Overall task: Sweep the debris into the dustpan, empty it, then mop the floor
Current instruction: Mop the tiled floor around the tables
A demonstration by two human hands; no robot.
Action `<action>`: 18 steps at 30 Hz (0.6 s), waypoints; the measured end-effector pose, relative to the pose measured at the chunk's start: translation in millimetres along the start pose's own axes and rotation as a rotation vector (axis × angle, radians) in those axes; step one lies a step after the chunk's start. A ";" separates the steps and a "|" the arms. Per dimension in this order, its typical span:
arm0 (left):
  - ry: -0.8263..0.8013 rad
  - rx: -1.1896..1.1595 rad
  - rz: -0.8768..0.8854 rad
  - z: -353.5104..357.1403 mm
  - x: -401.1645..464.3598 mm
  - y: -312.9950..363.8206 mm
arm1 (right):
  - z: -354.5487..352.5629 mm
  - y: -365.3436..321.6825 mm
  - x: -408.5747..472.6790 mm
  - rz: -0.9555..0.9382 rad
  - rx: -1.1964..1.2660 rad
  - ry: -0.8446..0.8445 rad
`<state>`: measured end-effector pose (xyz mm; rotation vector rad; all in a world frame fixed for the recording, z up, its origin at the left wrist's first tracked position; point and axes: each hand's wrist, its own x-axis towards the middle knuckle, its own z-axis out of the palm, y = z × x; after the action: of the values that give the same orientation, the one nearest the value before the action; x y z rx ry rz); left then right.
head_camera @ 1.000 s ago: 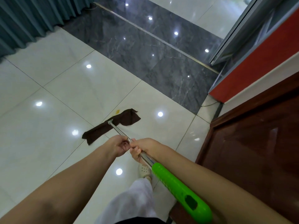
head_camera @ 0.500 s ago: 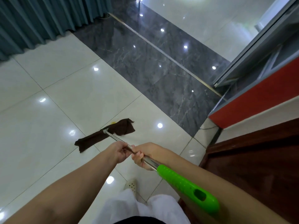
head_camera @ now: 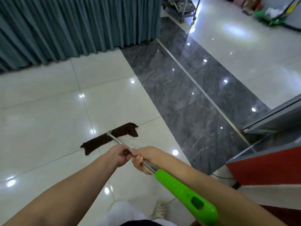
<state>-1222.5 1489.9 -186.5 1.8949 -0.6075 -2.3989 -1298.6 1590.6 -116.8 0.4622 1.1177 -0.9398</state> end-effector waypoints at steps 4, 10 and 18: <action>-0.004 -0.009 0.056 37.8 -9.5 -11.0 | -31.4 -21.2 -16.9 0.007 -0.063 -0.004; 0.031 0.036 0.021 79.8 1.8 -40.5 | -79.2 -35.9 -28.4 0.048 -0.071 -0.023; 0.005 0.041 -0.067 114.0 16.4 -80.7 | -123.1 -41.5 -34.9 0.125 -0.175 0.046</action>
<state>-1316.4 1592.7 -206.2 1.9678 -0.6081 -2.4391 -1405.2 1671.9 -129.1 0.4074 1.1873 -0.7188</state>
